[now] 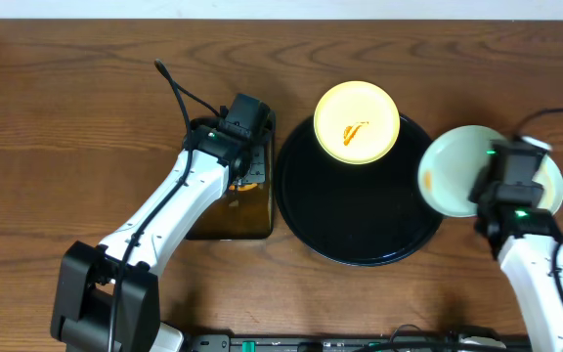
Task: Clean dirty plates on tray and stack at the side
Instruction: 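Place the green plate onto the plate stack at right and release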
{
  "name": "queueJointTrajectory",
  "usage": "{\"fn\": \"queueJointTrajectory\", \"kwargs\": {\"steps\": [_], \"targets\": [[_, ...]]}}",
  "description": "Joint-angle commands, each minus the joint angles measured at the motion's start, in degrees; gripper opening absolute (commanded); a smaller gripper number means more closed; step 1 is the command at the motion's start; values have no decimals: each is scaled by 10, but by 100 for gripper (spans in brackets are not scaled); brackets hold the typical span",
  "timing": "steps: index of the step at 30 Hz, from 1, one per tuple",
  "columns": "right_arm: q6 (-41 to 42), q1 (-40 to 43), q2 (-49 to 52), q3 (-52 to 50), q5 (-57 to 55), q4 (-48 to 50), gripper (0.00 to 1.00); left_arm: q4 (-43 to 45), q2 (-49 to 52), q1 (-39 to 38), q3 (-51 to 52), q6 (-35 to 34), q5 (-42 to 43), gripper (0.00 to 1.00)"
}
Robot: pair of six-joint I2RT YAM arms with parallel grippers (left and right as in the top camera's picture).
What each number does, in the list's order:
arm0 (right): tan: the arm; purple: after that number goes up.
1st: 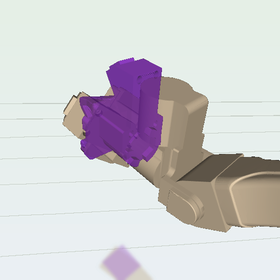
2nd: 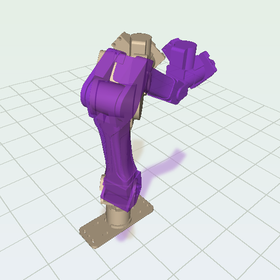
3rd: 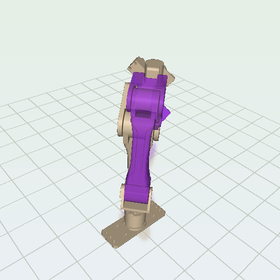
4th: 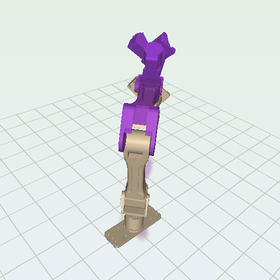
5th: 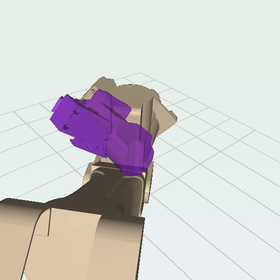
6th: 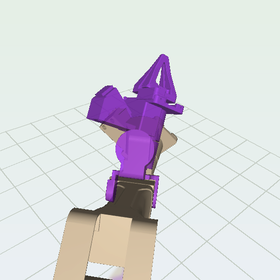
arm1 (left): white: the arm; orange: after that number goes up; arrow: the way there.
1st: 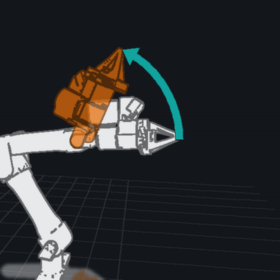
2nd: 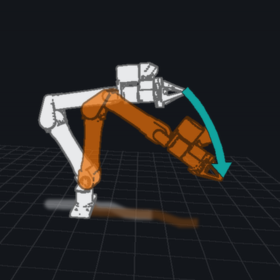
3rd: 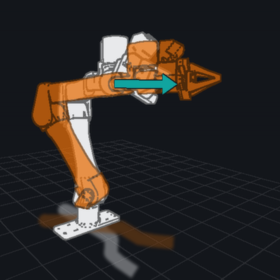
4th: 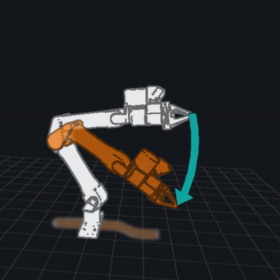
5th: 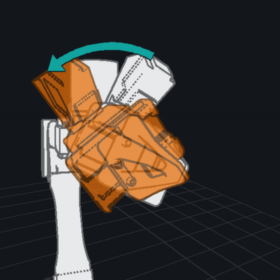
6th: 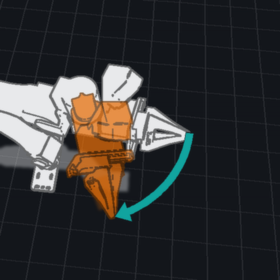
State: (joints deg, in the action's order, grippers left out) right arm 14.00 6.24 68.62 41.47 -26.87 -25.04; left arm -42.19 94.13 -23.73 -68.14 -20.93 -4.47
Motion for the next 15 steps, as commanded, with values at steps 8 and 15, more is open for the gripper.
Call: {"fn": "queueJointTrajectory", "kwargs": {"steps": [8,15], "targets": [[75,169,24,14,80,19,1,-2,2,3,-3,3,-7,9],[132,224,48,14,141,43,1,-5,2,3,-3,3,-7,9]]}}
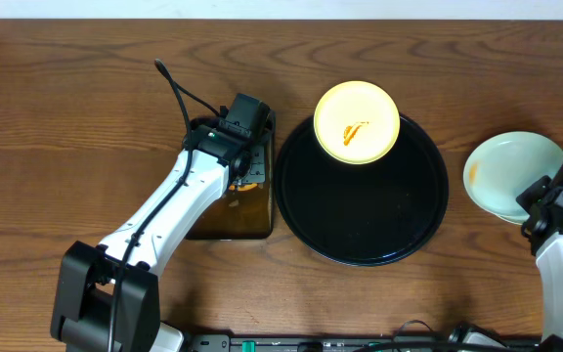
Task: Clean dirty plates on tray and stack at the side
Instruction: 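Place the green plate onto the plate stack at right and release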
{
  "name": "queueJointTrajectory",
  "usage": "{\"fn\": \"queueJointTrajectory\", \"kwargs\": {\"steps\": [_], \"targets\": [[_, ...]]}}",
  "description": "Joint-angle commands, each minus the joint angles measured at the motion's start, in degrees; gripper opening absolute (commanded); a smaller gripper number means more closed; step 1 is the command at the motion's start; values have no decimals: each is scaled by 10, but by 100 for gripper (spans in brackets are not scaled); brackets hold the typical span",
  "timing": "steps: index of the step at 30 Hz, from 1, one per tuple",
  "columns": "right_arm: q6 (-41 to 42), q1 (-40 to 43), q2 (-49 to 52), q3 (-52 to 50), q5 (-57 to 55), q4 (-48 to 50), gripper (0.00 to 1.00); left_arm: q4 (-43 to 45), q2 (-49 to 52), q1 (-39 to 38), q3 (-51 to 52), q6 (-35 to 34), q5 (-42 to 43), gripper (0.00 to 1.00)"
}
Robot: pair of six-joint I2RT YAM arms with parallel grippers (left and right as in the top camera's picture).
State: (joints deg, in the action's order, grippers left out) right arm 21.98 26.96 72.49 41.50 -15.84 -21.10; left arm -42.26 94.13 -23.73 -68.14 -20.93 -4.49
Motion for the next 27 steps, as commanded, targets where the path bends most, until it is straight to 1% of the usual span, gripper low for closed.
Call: {"fn": "queueJointTrajectory", "kwargs": {"steps": [1,4,11,17,18,22,23,25,27], "targets": [[59,22,13,14,35,6,1,-6,2,3,-3,3,-7,9],[59,34,28,14,57,21,1,-6,2,3,-3,3,-7,9],[59,46,52,14,57,40,1,-6,2,3,-3,3,-7,9],[59,73,79,14,65,47,1,-6,2,3,-3,3,-7,9],[58,76,82,14,73,52,2,-6,2,3,-3,3,-7,9],[28,73,84,15,139,68,22,-6,2,3,-3,3,-7,9],[9,70,84,18,168,70,23,-7,2,3,-3,3,-7,9],[-20,57,84,24,226,68,17,-10,2,3,-3,3,-7,9],[-49,37,84,29,290,55,15,-10,2,3,-3,3,-8,9]]}}
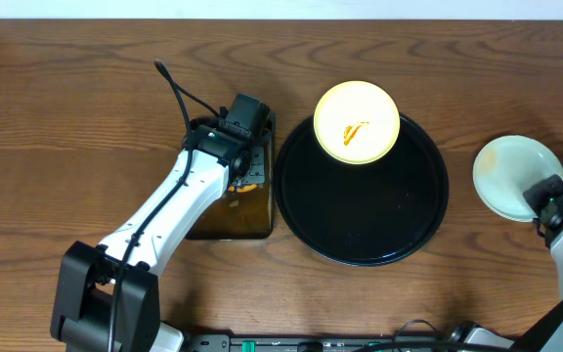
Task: Clean dirty plates on tray and stack at the side
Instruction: 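Place the green plate onto the plate stack at right and release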
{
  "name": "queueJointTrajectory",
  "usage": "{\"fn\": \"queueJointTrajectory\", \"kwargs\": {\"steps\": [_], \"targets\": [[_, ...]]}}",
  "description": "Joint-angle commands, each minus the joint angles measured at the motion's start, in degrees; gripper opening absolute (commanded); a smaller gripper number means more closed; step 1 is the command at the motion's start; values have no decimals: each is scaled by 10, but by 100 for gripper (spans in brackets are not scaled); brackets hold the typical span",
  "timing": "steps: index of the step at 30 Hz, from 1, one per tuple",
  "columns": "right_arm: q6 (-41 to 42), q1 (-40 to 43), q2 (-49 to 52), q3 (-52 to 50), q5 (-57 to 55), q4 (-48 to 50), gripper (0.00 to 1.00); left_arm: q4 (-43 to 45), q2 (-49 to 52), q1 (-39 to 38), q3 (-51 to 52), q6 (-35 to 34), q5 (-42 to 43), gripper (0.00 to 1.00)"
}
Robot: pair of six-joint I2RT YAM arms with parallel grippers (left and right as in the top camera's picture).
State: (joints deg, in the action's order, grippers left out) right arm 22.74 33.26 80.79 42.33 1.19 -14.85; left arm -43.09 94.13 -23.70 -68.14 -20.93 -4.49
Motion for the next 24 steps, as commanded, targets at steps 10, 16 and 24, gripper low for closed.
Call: {"fn": "queueJointTrajectory", "kwargs": {"steps": [10,16,24], "targets": [[-149,-242,3,22,242,-151,9,-2,2,11,-3,3,-31,9],[-135,-353,16,13,153,-234,9,-3,2,25,-3,3,-31,9],[-69,-387,36,-26,127,-260,5,-5,2,25,-3,3,-30,9]]}}
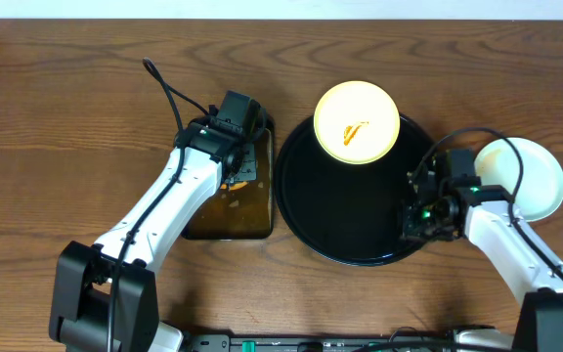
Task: Clean dirty plates on tray and stack at the side
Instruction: 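Place the green plate onto the plate stack at right and release, then move right gripper to the yellow plate and grasp its rim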
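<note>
A yellow plate [357, 121] with an orange smear lies on the far rim of the round black tray [360, 235]. A pale green plate [531, 178] lies on the table right of the tray, with no gripper on it. My right gripper [420, 213] hangs low over the tray's right part with nothing seen in it; its jaws are dark against the tray. My left gripper [240, 161] points down into the brown dish [225, 213], right by an orange-yellow piece [235, 182]. Its jaws are hidden under the wrist.
The brown rectangular dish sits just left of the tray, their edges nearly touching. A black cable [169, 93] loops up from the left arm. My right arm [501, 230] crosses the table between the tray and the pale plate.
My right gripper was at the pale plate's lower right edge, far right. It is now over the tray's right part, and the plate lies alone on the table. The left arm shifted slightly left.
First my right gripper held the pale green plate at the tray's right rim. Then the plate was out over the table to the right, and later farther right and lower. Now it rests there, released. The left gripper stayed at the brown dish throughout.
</note>
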{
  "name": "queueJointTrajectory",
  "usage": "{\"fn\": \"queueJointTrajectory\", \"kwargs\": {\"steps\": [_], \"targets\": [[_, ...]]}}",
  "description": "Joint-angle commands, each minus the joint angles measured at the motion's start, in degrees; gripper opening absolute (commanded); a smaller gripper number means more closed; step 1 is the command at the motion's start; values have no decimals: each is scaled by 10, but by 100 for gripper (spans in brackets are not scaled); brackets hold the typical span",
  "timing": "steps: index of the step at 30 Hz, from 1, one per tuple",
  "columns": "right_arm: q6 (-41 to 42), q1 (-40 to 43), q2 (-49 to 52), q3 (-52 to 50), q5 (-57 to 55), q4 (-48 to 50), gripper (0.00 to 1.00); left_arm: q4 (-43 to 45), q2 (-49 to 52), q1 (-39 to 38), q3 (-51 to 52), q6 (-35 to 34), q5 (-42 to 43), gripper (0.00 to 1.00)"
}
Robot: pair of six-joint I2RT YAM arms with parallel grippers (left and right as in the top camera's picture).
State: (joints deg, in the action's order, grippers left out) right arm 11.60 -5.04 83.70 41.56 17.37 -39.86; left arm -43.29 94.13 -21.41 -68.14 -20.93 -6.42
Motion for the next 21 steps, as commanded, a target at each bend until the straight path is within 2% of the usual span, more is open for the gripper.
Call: {"fn": "queueJointTrajectory", "kwargs": {"steps": [1,9,21], "targets": [[51,-4,6,-21,-51,-15,5,-4,2,2,-3,3,-11,9],[126,12,6,-22,-200,-56,3,-4,2,2,-3,3,-11,9],[130,81,6,-21,-224,-46,4,-4,2,2,-3,3,-4,9]]}}
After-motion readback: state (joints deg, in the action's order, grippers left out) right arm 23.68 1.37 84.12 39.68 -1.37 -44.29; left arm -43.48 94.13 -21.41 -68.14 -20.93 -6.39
